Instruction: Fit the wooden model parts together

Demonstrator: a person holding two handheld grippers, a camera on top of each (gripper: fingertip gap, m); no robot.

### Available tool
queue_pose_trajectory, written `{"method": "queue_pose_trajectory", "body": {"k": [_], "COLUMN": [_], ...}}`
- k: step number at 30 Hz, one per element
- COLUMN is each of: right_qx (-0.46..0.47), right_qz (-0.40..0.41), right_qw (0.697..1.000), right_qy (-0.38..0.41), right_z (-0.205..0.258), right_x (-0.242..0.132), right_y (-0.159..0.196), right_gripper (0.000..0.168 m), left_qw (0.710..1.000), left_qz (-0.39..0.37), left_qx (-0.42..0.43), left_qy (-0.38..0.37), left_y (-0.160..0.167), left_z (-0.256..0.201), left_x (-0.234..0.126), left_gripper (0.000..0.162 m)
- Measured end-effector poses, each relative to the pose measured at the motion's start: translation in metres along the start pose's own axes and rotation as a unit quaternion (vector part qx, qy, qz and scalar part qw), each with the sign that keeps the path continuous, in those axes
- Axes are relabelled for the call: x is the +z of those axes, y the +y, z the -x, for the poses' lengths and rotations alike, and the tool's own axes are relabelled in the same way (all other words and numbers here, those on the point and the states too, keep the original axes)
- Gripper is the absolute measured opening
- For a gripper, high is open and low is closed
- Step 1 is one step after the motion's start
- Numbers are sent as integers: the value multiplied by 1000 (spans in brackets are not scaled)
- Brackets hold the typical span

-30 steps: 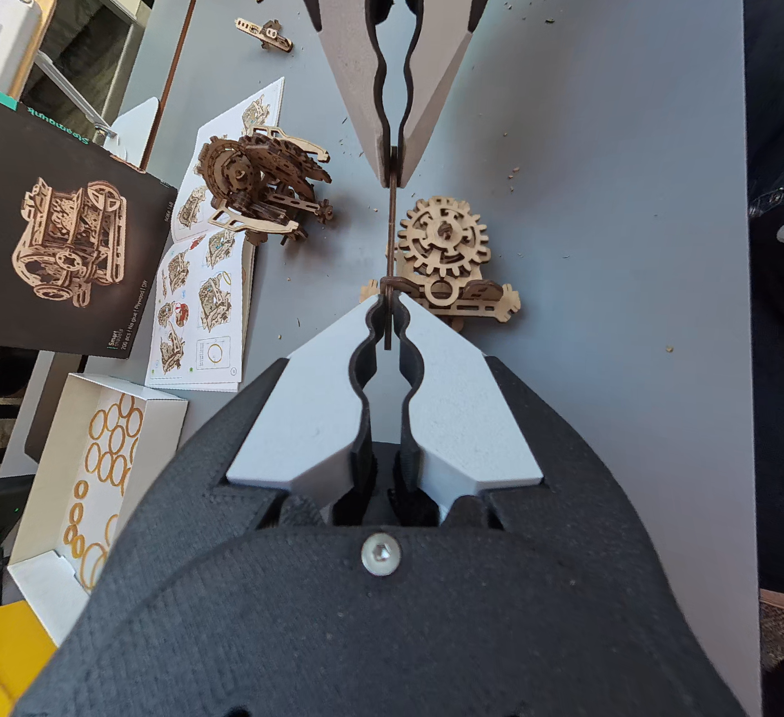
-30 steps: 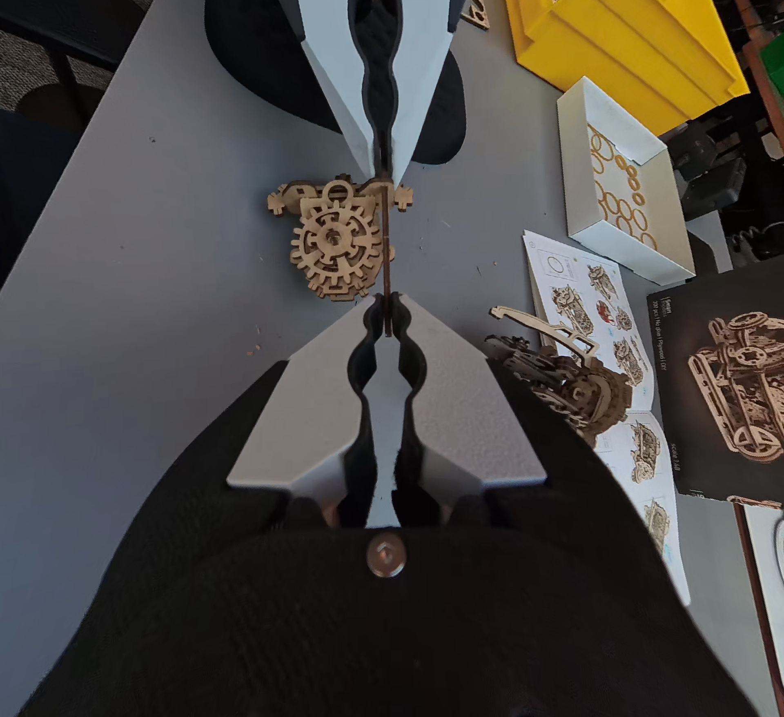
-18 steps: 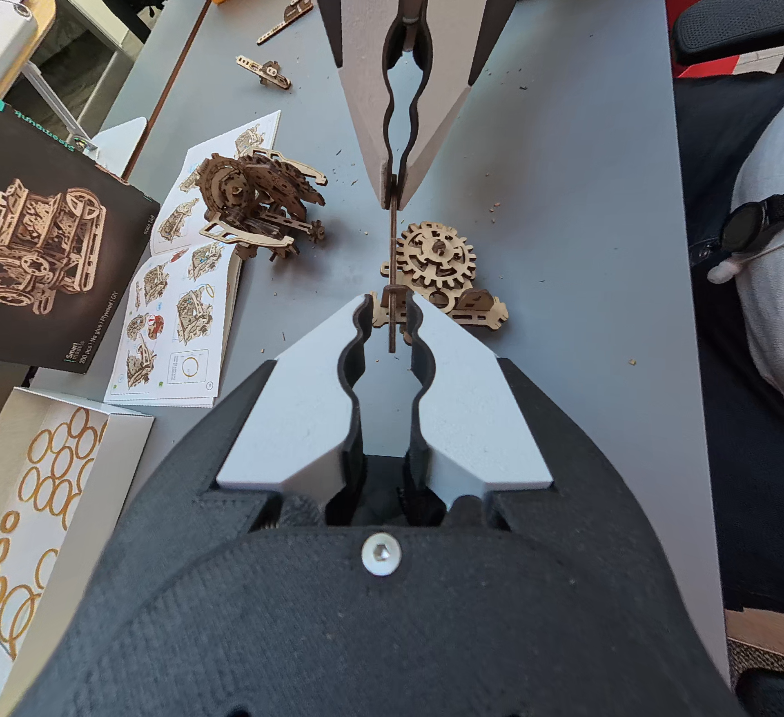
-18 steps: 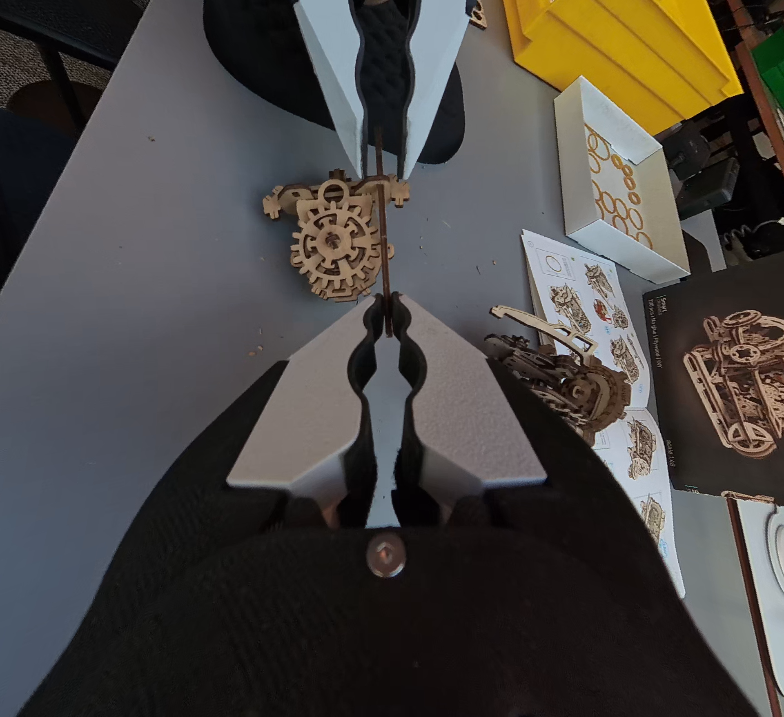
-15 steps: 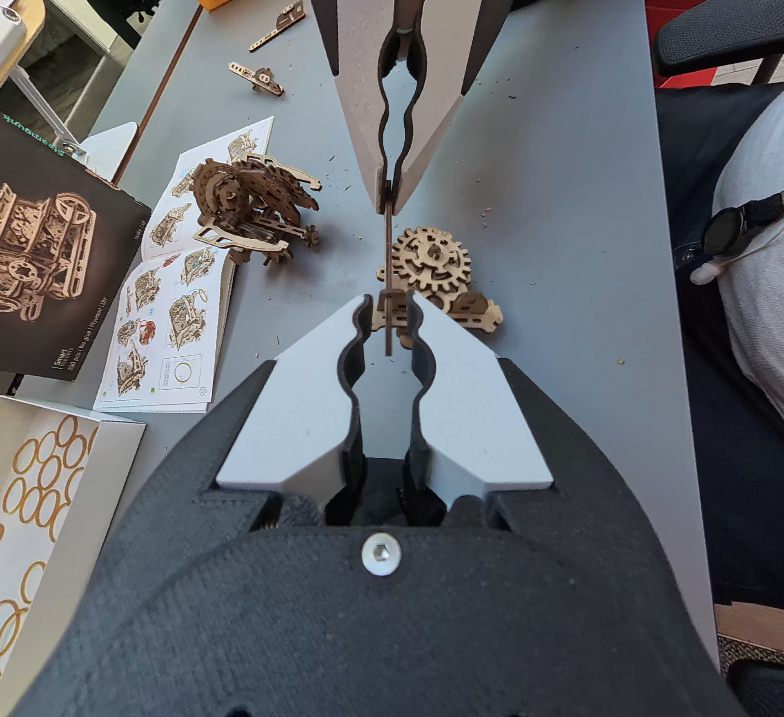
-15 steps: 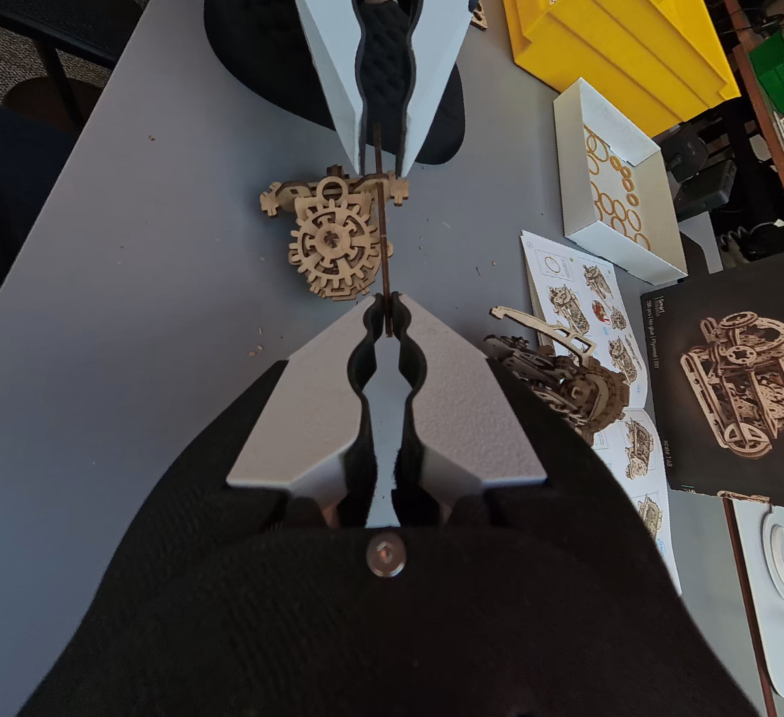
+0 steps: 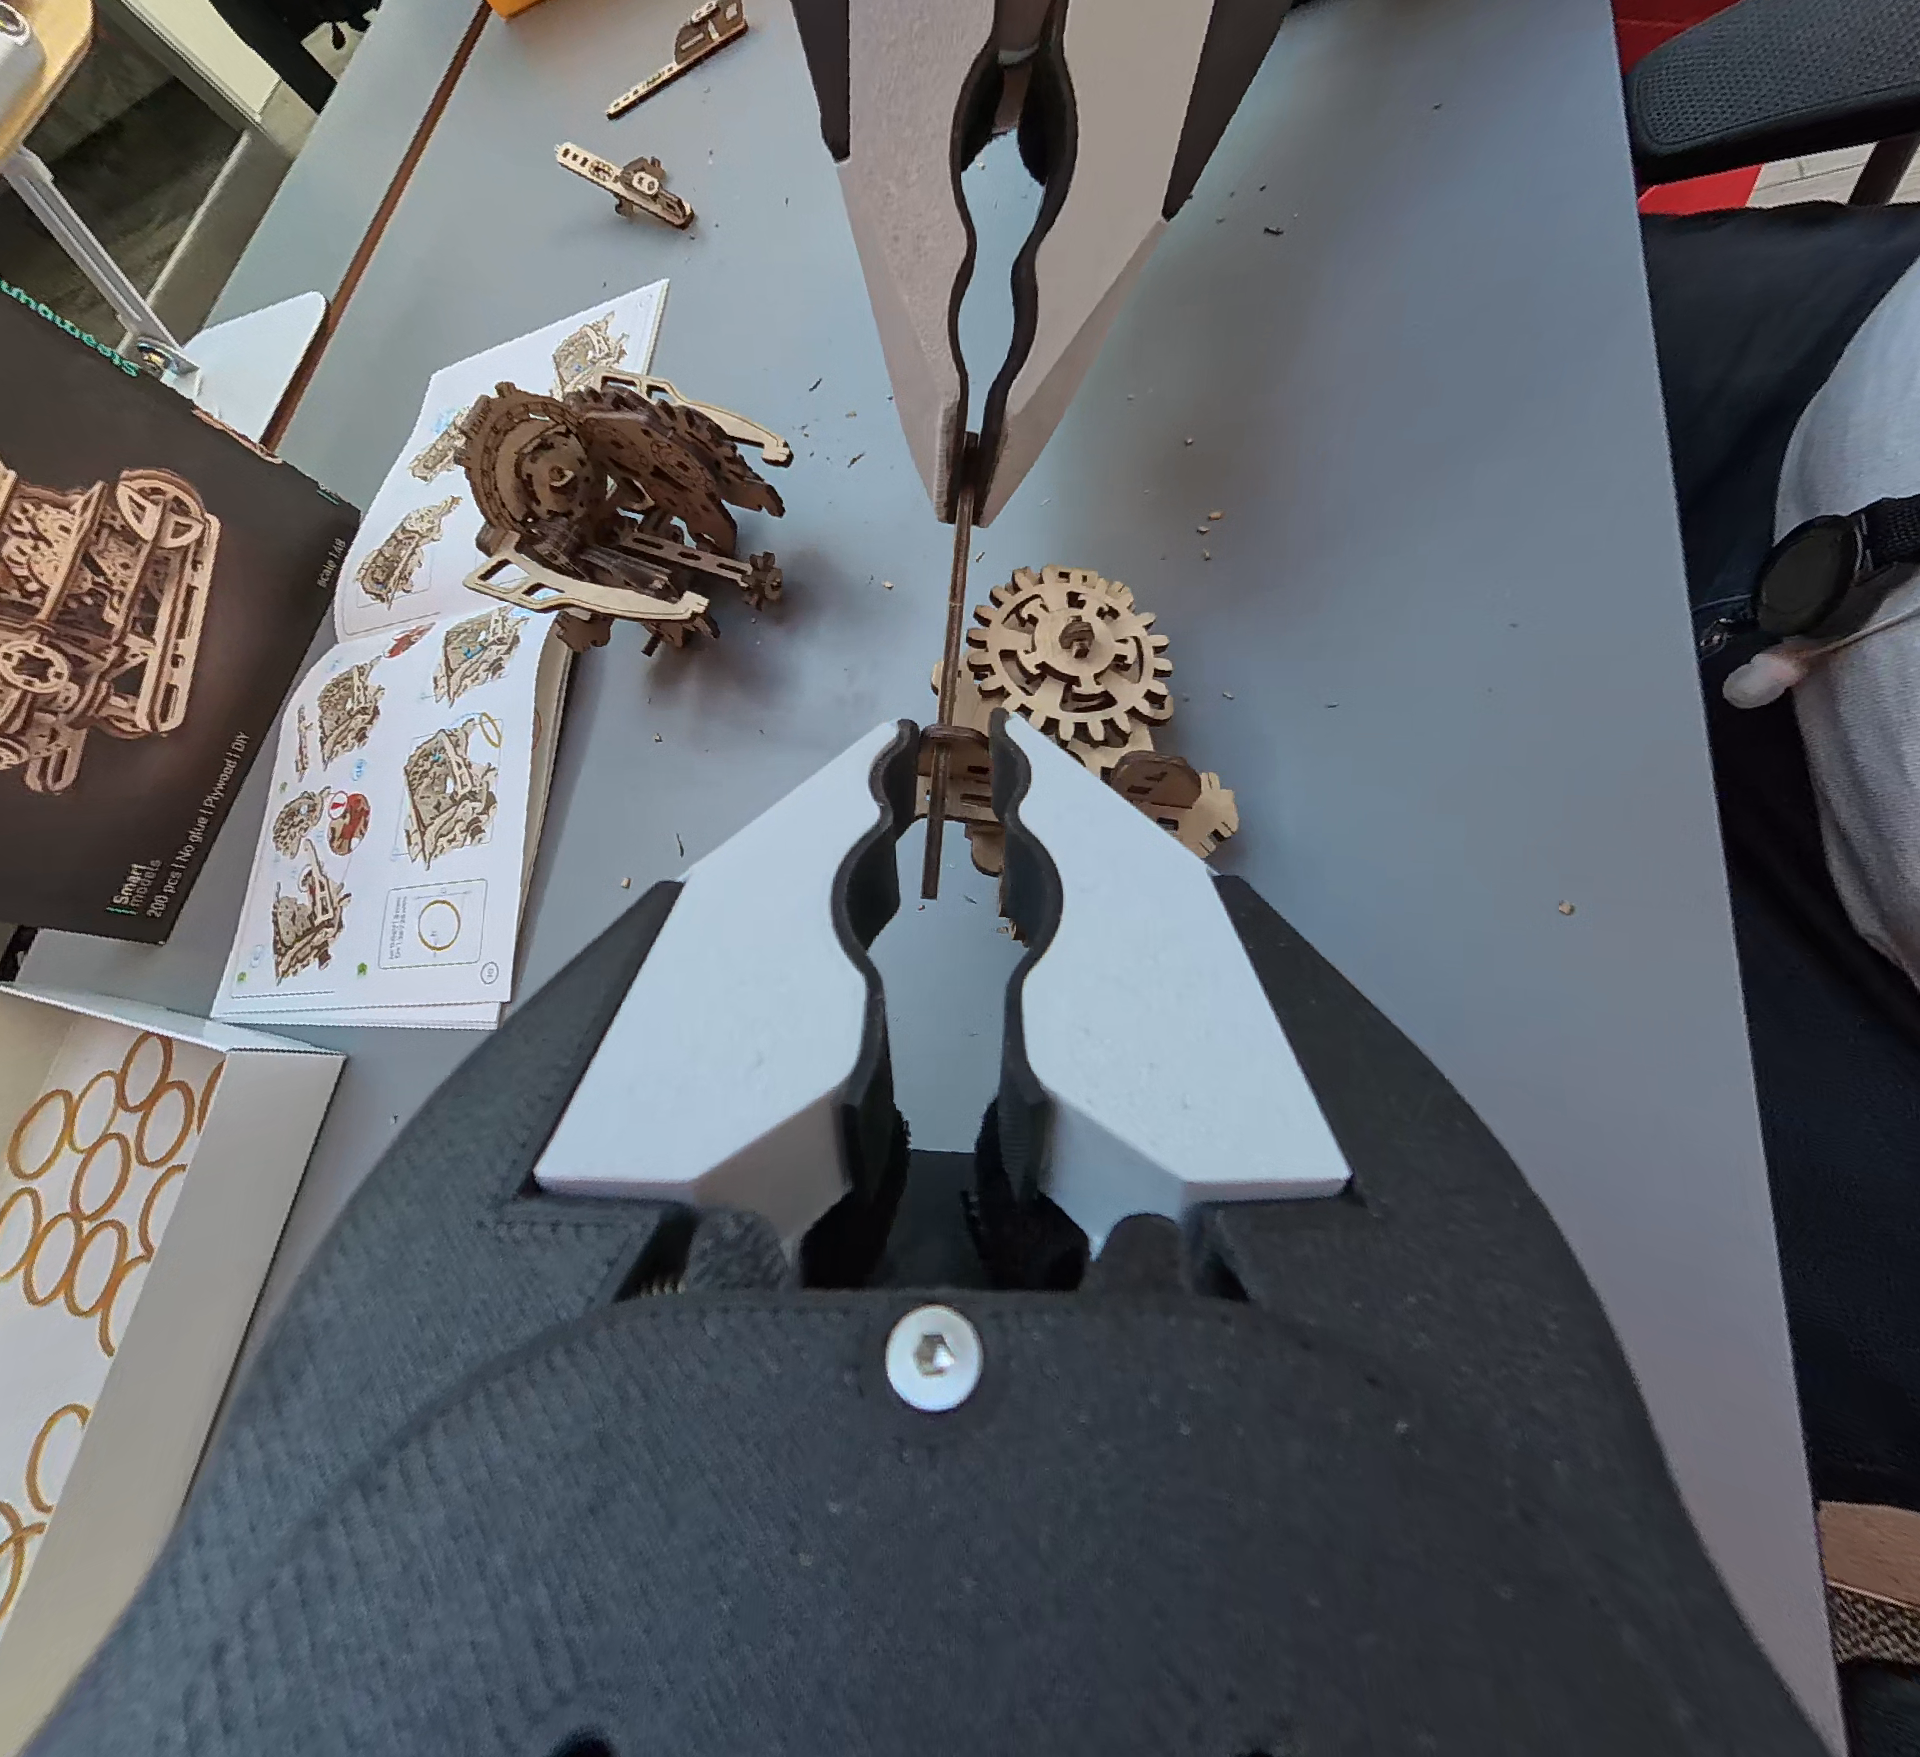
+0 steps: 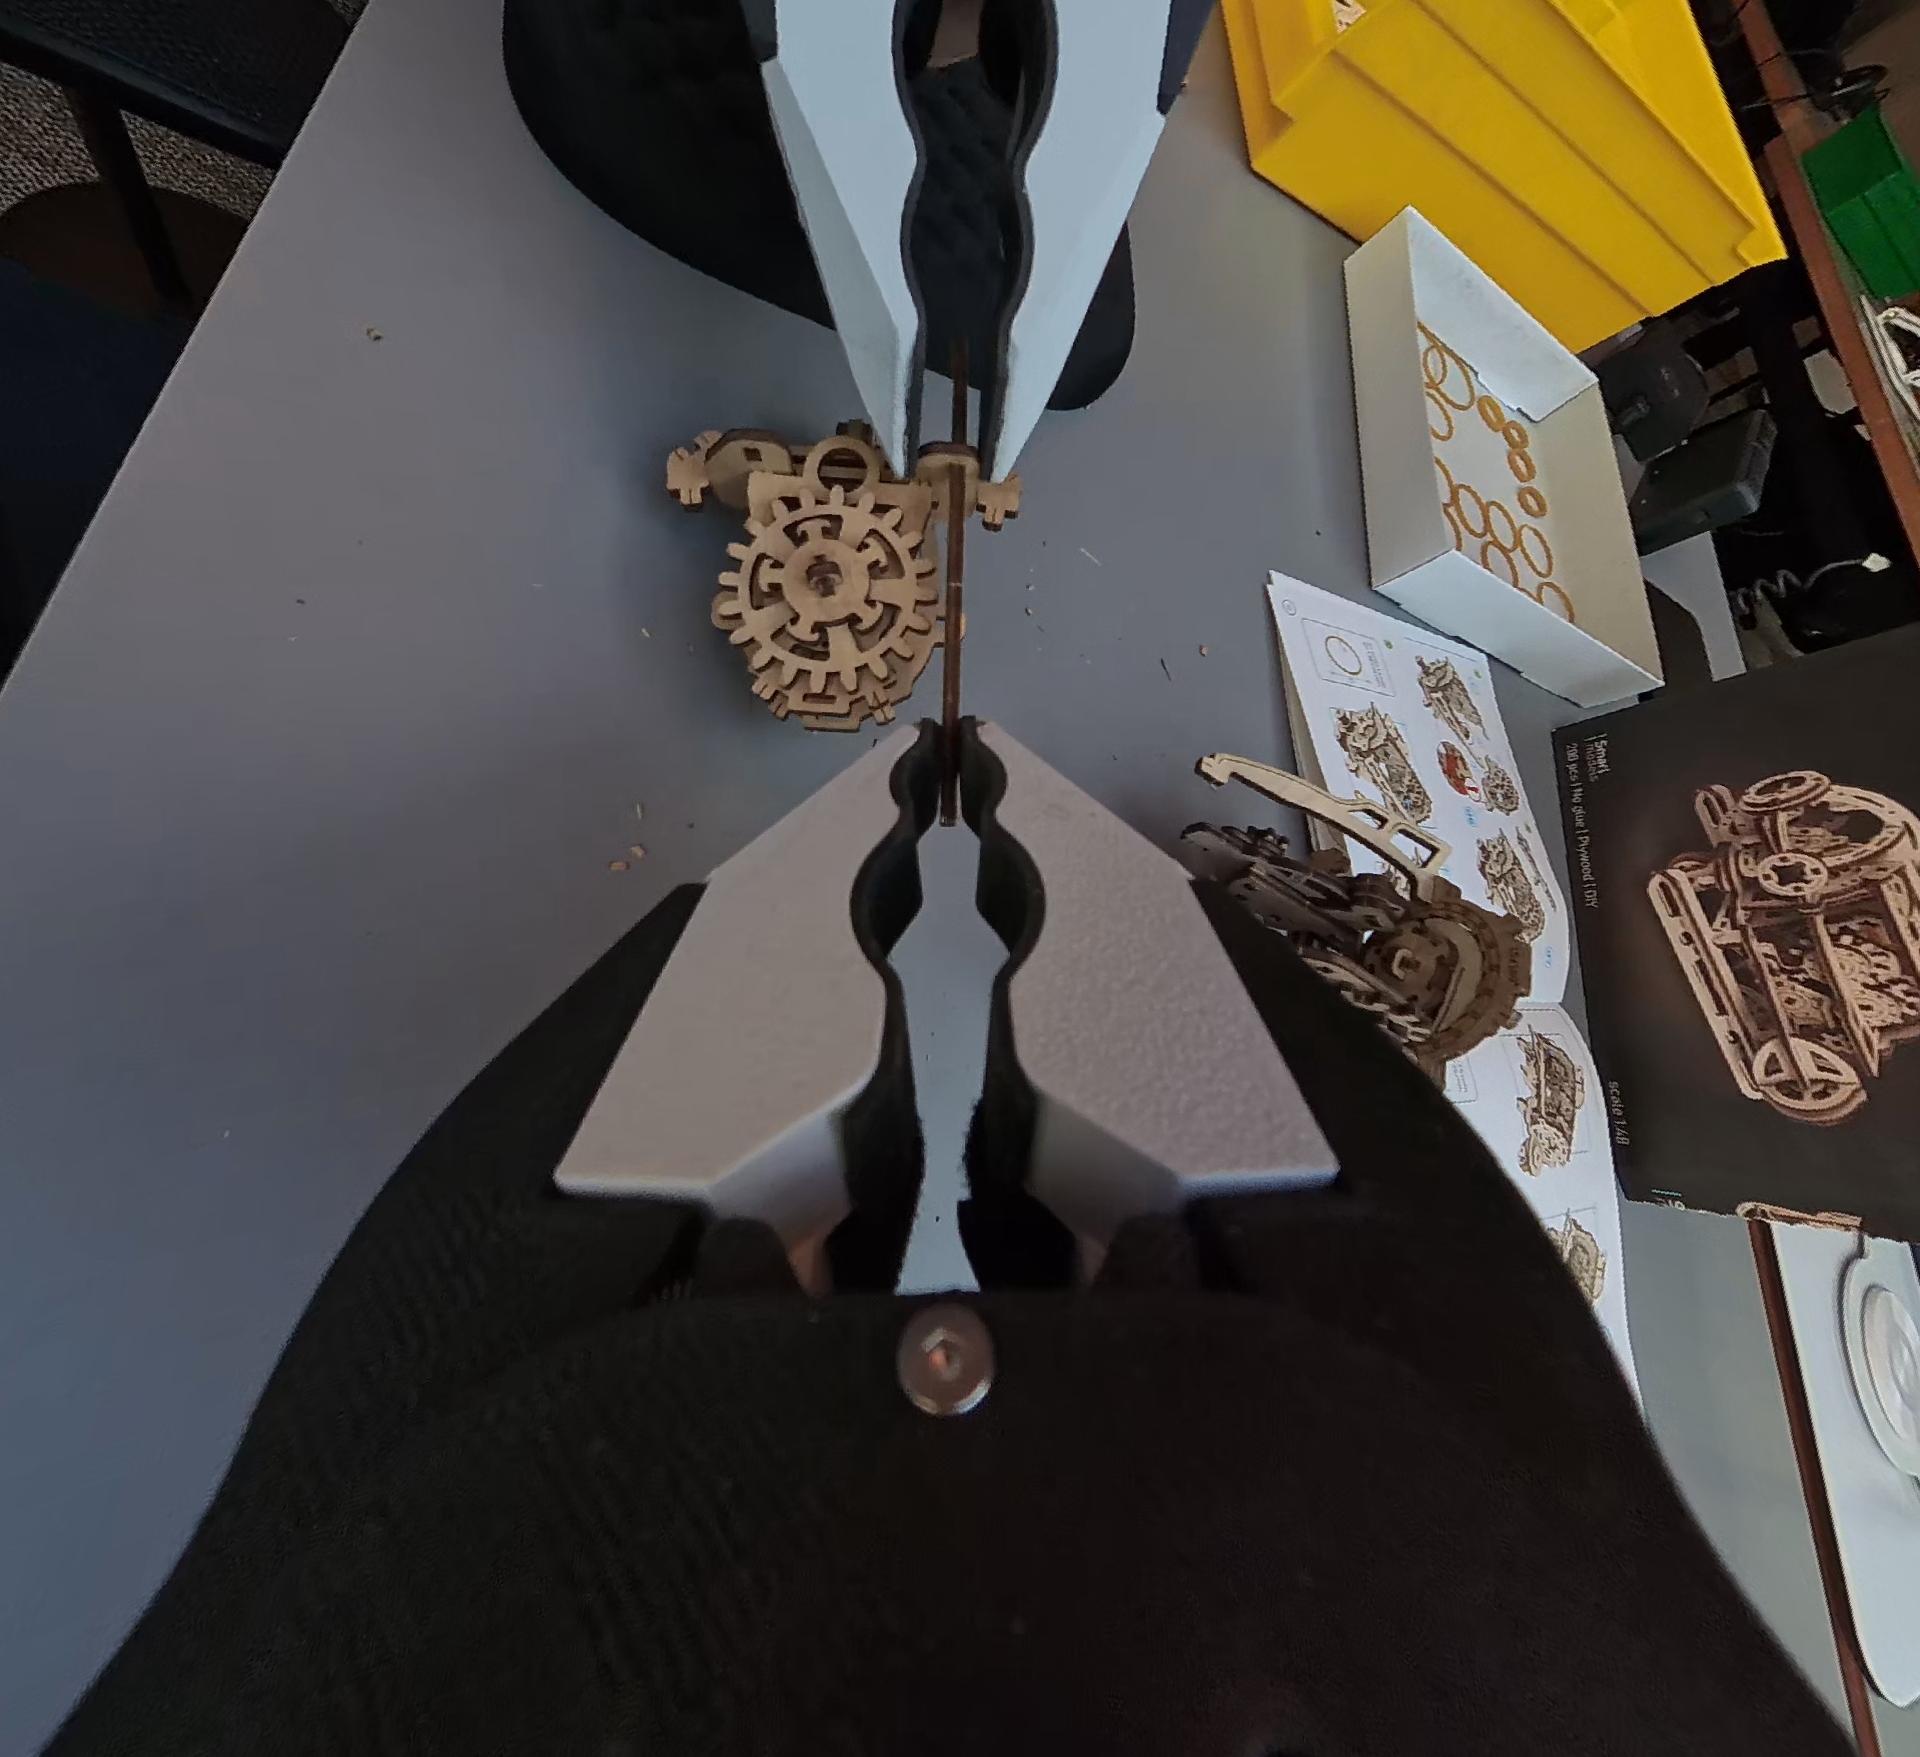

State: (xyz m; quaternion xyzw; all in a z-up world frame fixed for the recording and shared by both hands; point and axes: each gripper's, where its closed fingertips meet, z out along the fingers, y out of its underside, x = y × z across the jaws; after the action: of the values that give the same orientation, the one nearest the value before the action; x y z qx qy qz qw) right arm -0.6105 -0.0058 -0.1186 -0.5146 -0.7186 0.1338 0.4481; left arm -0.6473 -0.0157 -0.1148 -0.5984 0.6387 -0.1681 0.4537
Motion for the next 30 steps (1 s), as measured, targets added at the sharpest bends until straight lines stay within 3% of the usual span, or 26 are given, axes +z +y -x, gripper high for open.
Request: {"method": "queue_pose_trajectory", "body": {"k": [7,13,17,22,26,30], "right_qx": [10,30,21,38,27,41], "right_qz": [-34,-8,-35,-14,-42,-9], "right_qw": [999,999,999,999,999,999], "right_qy": [-1,-10,0,-12,-6,-18], "right_z": [-3,-4,-5,-6,-6,-3], "right_x": [-9,-1,-11,-4,-12,-2], "right_y": [-17,0,-16,-2,-17,2], "right_gripper": [2,3,2,3,3,3], "left_qw": [999,999,999,999,999,999], "left_qz": [25,19,23,23,20,20], "left_qx": [21,23,22,26,25,26], "left_qy": [-7,-13,-9,-12,-11,-11], "left_y": [1,0,0,-1,-1,-2], "left_z": [0,2,1,1,1,1], "left_x": [-2,1,1,2,2,3], "left_gripper": [11,11,11,11,10,10]}}
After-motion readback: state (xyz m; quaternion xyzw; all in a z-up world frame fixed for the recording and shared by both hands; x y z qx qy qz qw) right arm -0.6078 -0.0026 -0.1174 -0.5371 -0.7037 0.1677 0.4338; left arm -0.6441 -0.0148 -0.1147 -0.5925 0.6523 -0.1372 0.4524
